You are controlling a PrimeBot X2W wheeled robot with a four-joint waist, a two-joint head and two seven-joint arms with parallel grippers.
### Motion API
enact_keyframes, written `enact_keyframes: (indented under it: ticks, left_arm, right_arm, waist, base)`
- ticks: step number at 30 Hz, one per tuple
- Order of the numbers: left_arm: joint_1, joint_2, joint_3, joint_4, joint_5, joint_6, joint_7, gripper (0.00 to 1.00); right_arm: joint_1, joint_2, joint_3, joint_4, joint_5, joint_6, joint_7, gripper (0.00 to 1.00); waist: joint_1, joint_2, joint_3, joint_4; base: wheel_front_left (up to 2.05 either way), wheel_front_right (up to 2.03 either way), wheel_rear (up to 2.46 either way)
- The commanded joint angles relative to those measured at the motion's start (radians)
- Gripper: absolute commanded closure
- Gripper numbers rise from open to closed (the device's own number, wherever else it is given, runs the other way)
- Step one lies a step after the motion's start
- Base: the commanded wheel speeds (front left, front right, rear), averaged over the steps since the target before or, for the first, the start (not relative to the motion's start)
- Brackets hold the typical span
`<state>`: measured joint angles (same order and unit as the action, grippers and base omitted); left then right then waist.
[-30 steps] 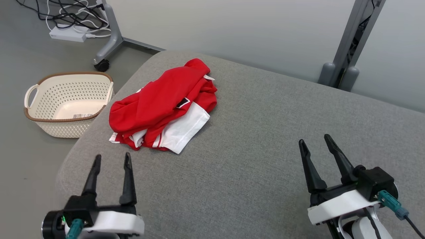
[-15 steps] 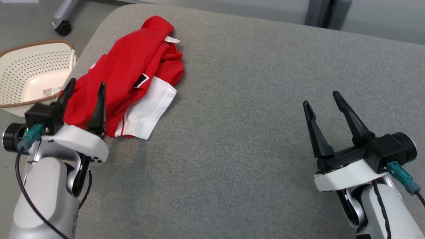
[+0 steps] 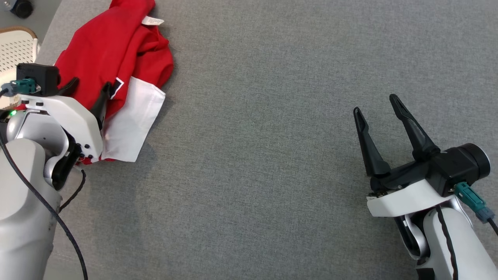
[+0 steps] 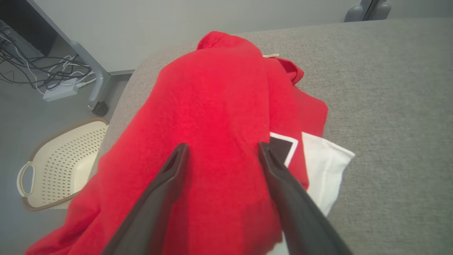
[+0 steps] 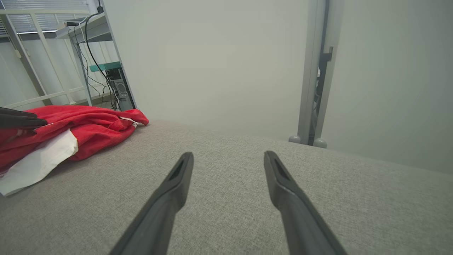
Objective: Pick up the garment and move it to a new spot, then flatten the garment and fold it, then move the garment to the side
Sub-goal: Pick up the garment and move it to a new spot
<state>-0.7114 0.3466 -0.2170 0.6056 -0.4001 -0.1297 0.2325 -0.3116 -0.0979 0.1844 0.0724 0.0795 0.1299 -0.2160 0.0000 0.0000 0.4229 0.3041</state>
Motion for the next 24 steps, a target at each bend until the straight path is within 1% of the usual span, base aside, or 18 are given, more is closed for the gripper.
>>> enact_keyframes:
  ticks: [1, 6, 7, 8, 17, 21, 24]
  left_arm:
    - [-0.022, 0.014, -0.003, 0.012, -0.002, 0.0, 0.008, 0.0]
    - [-0.042, 0.02, -0.011, 0.049, -0.018, -0.001, 0.038, 0.0]
    - [-0.043, 0.02, -0.011, 0.054, -0.022, -0.001, 0.037, 0.55]
    - [-0.042, 0.018, -0.009, 0.058, -0.025, 0.001, 0.034, 1.0]
    - [-0.052, 0.015, 0.001, 0.055, -0.025, 0.026, -0.035, 1.0]
    - [-0.048, 0.018, 0.01, 0.034, -0.015, 0.046, -0.101, 1.0]
    - [-0.046, 0.019, 0.032, 0.009, -0.016, 0.074, -0.171, 1.0]
  right_arm:
    - [-0.011, -0.004, 0.002, -0.004, 0.0, 0.002, -0.006, 0.0]
    - [-0.011, -0.003, -0.001, 0.002, 0.001, 0.002, -0.01, 0.0]
    - [-0.011, -0.003, -0.001, 0.004, 0.002, 0.002, -0.011, 0.0]
    - [-0.011, -0.002, -0.002, 0.005, 0.002, 0.002, -0.013, 0.0]
    - [-0.005, 0.005, -0.005, 0.026, 0.002, 0.002, -0.017, 0.0]
    - [0.0, 0.013, -0.002, 0.046, 0.008, 0.002, -0.026, 0.0]
    - [0.004, 0.018, 0.001, 0.062, 0.014, 0.002, -0.033, 0.0]
  waist:
    - [0.0, 0.0, 0.007, -0.007]
    - [0.0, 0.0, 0.014, -0.016]
    - [0.0, 0.0, 0.014, -0.017]
    - [0.0, 0.0, 0.013, -0.018]
    - [0.0, 0.0, -0.015, -0.012]
    - [0.0, 0.0, -0.053, -0.014]
    - [0.0, 0.0, -0.088, -0.018]
  base:
    - [0.0, 0.0, 0.0]
    - [0.0, 0.0, 0.0]
    - [0.0, 0.0, 0.0]
    - [0.0, 0.0, 0.0]
    - [0.0, 0.0, 0.0]
    - [0.0, 0.0, 0.0]
    - [0.0, 0.0, 0.0]
